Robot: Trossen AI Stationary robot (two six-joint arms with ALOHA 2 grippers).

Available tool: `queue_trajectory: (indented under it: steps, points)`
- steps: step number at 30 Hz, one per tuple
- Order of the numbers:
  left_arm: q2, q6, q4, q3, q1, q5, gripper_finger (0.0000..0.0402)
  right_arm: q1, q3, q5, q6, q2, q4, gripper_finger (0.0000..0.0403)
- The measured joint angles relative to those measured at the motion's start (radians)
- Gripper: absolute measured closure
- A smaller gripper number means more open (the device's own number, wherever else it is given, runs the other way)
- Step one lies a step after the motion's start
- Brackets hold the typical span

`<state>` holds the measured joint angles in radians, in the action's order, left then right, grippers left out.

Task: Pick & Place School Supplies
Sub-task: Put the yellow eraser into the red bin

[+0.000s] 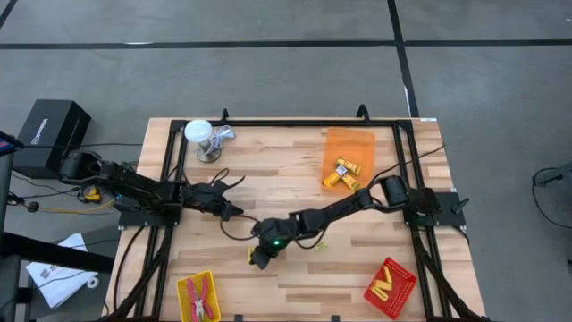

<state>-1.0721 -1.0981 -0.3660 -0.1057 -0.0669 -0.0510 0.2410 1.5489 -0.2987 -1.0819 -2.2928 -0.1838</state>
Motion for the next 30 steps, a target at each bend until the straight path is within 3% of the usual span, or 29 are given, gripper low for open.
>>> queue_trajectory:
  steps: [10, 22, 30]
  points:
    - [0.0, 0.001, 0.0, 0.006, 0.0, -0.003, 0.0307, -0.014, 0.0, 0.05, 0.042, -0.002, 0.089, 0.0403]
    - [0.0, 0.021, 0.0, 0.006, 0.0, -0.008, 0.0307, -0.014, 0.083, 0.09, 0.514, 0.009, 0.114, 0.0403]
    - [0.0, 0.021, 0.001, 0.006, 0.0, -0.031, 0.0307, -0.026, 0.092, 0.084, 0.655, 0.011, 0.254, 0.0403]
